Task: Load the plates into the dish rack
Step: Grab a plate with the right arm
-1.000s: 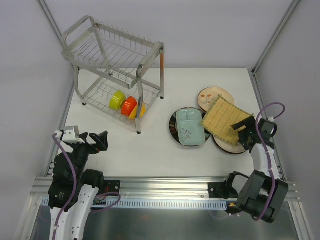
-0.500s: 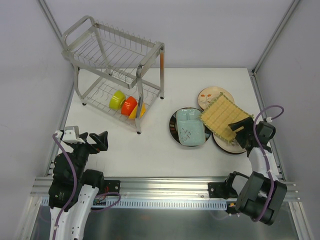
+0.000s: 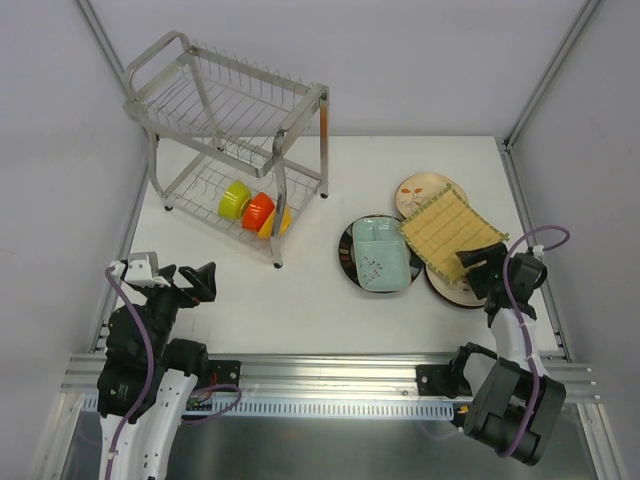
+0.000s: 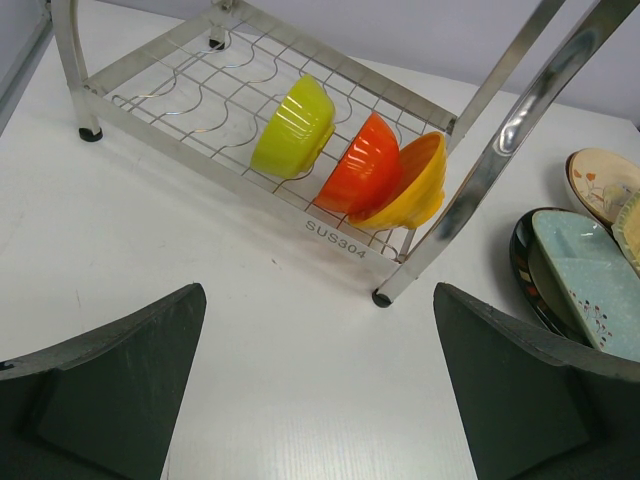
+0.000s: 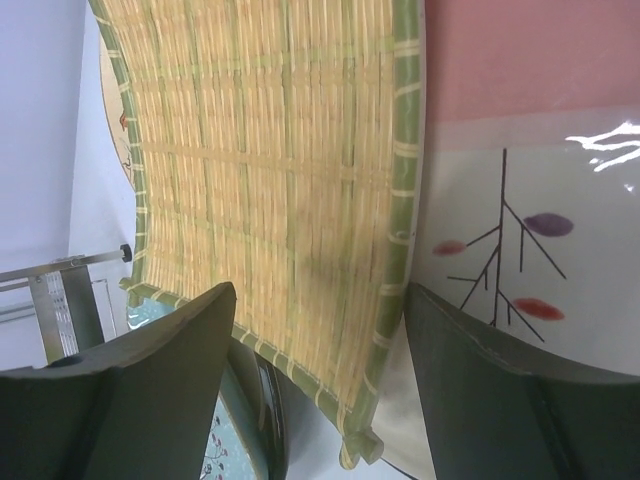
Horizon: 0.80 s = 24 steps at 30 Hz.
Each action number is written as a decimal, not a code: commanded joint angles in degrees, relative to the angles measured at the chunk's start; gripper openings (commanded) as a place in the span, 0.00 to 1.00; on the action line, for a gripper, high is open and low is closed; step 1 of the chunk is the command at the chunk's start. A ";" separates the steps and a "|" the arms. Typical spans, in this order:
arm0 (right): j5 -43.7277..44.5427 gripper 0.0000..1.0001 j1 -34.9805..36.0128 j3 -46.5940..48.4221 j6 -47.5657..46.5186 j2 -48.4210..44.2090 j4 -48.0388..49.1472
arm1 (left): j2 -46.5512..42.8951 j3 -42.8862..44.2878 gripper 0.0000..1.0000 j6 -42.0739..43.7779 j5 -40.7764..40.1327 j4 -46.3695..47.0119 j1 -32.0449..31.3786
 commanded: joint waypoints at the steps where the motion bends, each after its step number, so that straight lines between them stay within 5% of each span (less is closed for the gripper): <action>1: 0.64 0.72 -0.51 -2.21 1.95 -0.43 -9.63 | -0.58 -0.20 0.99 0.42 0.18 1.23 -0.39; 10: -0.24 0.73 -0.51 -2.55 4.50 -5.44 -16.94 | 1.35 -0.03 0.99 0.42 0.36 1.31 -0.39; 24: -3.77 0.71 -0.51 -8.80 10.21 -1.57 -2.09 | 3.28 0.06 0.99 0.59 1.06 1.23 -0.30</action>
